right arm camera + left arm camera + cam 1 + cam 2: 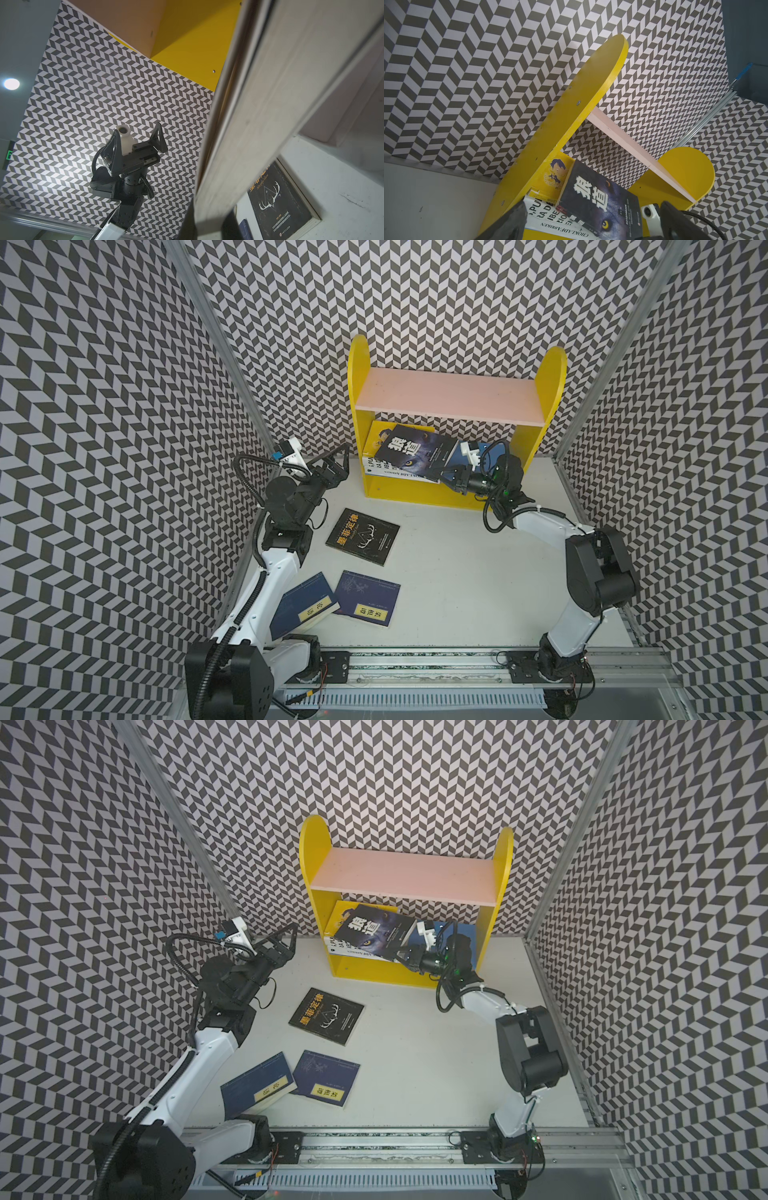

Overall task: Stacking books/files
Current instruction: Place the book on the bookshelf.

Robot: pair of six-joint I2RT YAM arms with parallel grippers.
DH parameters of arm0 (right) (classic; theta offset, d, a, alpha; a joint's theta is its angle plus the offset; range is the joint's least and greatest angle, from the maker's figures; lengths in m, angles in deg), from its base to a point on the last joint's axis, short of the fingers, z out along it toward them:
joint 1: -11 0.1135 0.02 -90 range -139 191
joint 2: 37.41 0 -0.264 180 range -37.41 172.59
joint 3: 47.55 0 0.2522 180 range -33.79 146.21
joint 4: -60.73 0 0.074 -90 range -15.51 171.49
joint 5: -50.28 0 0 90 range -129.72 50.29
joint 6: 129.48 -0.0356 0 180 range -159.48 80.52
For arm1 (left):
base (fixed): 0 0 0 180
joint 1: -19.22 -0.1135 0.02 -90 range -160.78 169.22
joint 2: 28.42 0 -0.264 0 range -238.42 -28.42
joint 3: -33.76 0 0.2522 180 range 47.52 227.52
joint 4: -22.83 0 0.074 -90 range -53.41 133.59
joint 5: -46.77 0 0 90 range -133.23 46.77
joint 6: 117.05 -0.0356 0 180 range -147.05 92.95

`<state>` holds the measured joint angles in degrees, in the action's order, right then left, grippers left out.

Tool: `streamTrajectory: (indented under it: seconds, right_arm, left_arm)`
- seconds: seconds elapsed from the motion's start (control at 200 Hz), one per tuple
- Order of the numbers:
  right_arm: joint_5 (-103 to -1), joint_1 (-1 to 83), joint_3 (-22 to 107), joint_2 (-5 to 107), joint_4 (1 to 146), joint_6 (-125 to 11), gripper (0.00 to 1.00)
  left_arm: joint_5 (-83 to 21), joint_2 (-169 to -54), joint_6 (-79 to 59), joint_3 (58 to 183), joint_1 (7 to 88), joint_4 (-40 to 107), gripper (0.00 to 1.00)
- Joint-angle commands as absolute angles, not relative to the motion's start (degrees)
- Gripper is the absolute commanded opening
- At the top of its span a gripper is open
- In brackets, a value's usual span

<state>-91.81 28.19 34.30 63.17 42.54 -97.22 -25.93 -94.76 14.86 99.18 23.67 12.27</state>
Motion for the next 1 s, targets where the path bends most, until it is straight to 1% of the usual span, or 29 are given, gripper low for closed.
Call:
streamTrajectory:
  seconds: [0.0, 0.145, 0.316, 0.591, 0.721, 0.841, 0.997]
  right_arm:
    - [-91.67, 28.33, 39.45, 62.56, 40.56, -92.36, 0.01]
    - [-92.47, 28.25, 44.79, 65.17, 45.06, -89.75, 0.01]
    - [-93.9, 28.24, 50.66, 68.84, 48.94, -88.08, 0.02]
    - [-93.41, 28.32, 55.73, 71.97, 53.1, -84.56, 0.03]
    - [-92.52, 28.41, 56.75, 72.18, 55.19, -82.6, 0.03]
    - [-93.08, 28.4, 58.8, 73.05, 57.55, -80.9, 0.03]
    - [-93.77, 28.4, 61.21, 74.76, 59.82, -79.52, 0.03]
  left_arm:
    - [-25.18, -95.8, 12.6, 100.3, 23.14, 13.33, 1.0]
    - [-23.93, -97.64, 11.58, 100.47, 22.9, 12.47, 1.0]
    - [-20.6, -101.08, 5.97, 103.19, 22.57, 13.01, 1.0]
    - [-16.91, -108.56, -3.01, 110.08, 22.56, 15.17, 1.0]
    - [-17.35, -113.35, -6.18, 112.15, 22.32, 15.05, 1.0]
    - [-16.87, -118.09, -7.19, 115.49, 22.34, 15.74, 1.0]
    - [-15.95, -121.84, -5.21, 117.36, 22.38, 13.31, 1.0]
